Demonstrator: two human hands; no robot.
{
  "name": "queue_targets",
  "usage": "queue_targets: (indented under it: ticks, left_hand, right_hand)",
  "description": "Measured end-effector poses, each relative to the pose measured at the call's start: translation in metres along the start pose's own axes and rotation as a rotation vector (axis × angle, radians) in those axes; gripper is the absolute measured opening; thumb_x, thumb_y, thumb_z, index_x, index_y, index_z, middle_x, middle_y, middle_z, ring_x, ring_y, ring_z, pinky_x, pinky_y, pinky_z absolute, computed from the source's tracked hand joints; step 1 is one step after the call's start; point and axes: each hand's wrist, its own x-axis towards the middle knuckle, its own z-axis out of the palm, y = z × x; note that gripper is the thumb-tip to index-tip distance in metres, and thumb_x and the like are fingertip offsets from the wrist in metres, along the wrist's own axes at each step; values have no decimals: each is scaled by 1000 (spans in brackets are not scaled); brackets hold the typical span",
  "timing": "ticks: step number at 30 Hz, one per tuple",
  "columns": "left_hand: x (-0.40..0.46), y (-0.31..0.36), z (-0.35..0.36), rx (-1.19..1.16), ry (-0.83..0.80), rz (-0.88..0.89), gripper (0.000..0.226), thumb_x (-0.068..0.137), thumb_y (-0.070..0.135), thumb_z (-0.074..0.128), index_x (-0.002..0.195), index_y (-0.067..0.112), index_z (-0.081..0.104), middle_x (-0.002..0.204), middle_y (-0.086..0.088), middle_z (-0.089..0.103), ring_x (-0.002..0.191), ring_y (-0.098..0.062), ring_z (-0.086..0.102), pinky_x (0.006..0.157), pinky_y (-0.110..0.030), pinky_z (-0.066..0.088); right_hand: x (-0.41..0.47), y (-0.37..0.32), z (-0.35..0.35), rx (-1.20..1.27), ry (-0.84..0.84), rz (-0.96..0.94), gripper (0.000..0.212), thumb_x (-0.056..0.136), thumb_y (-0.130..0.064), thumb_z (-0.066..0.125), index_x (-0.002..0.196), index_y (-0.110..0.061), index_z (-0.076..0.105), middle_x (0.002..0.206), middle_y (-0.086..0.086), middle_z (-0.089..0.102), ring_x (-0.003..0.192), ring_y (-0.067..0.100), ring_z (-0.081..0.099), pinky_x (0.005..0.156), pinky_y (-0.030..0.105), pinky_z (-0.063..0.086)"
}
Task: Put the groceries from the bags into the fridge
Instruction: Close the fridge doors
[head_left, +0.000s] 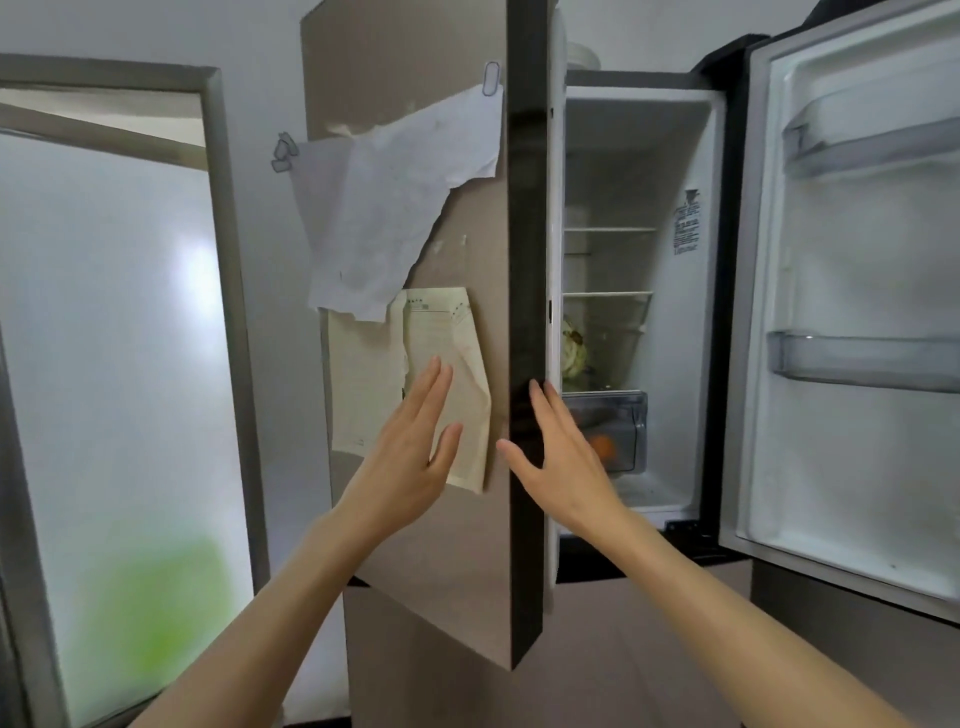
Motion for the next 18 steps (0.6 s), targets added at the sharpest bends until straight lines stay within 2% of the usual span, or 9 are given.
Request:
queue_targets:
  ticks: [5, 7, 10, 12, 15, 18]
  left_hand:
    - [19, -28, 16, 297, -65, 1, 61, 98, 36, 31, 147, 28, -5, 150, 13, -21, 139, -8, -22, 114, -34, -8]
    - [30, -38, 26, 388, -44, 12, 61, 98, 37, 30, 147, 28, -4, 149, 10, -23, 138, -13, -26, 114, -38, -12]
    - [50, -54, 42, 447, -7, 37, 62, 95, 43, 31, 148, 29, 1, 151, 4, -22, 138, -17, -27, 111, -44, -14]
    - [67, -65, 51, 484, 27, 92, 64, 91, 49, 30, 147, 32, 4, 155, -1, -14, 140, -21, -22, 109, -49, -12]
    - [90, -78, 66, 497, 42, 118, 66, 86, 56, 28, 145, 34, 8, 157, -5, -7, 141, -26, -15, 108, -60, -3]
    - [104, -85, 84, 482, 44, 117, 77, 82, 53, 47, 144, 34, 7, 157, -6, -11, 141, -33, -17, 102, -71, 1]
  right_hand:
    - [27, 32, 9, 19, 40, 28, 72, 96, -38, 45, 148, -29, -4, 158, -7, -2, 144, 14, 13, 113, 36, 21]
    - [37, 48, 13, 44, 60, 33, 69, 96, -36, 45, 149, -28, 1, 158, -7, 7, 143, 14, 16, 113, 33, 22]
    - [53, 70, 15, 64, 95, 60, 62, 96, -33, 47, 148, -30, 13, 154, -6, 25, 140, 16, 28, 111, 37, 30]
    - [66, 79, 17, 62, 107, 96, 59, 96, -33, 45, 148, -31, 17, 152, -3, 32, 138, 20, 33, 110, 41, 34]
    - [84, 89, 22, 45, 76, 155, 58, 98, -33, 40, 148, -35, 10, 149, 1, 38, 133, 26, 40, 105, 43, 39]
    - [93, 100, 25, 95, 83, 158, 56, 99, -31, 39, 145, -41, 10, 146, -3, 41, 130, 24, 43, 101, 36, 39]
